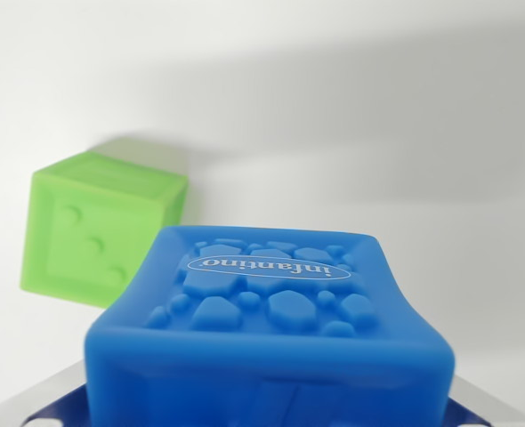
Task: Stack cube
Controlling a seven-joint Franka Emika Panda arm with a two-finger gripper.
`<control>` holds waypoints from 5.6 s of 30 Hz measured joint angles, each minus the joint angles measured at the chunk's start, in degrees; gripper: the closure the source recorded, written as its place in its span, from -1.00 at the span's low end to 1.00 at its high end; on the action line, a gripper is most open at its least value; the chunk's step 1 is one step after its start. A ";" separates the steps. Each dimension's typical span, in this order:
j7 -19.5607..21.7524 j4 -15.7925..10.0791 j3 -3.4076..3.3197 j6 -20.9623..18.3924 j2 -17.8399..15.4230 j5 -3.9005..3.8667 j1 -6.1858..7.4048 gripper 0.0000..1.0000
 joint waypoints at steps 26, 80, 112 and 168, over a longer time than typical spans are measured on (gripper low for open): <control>13.75 0.91 0.01 -1.73 -0.71 0.00 4.35 1.00; 20.38 2.04 0.03 5.69 8.18 0.01 6.42 1.00; 20.40 2.13 0.03 5.87 8.42 0.01 6.42 -1.00; 20.39 3.03 0.03 -8.63 -5.52 0.00 6.42 -1.00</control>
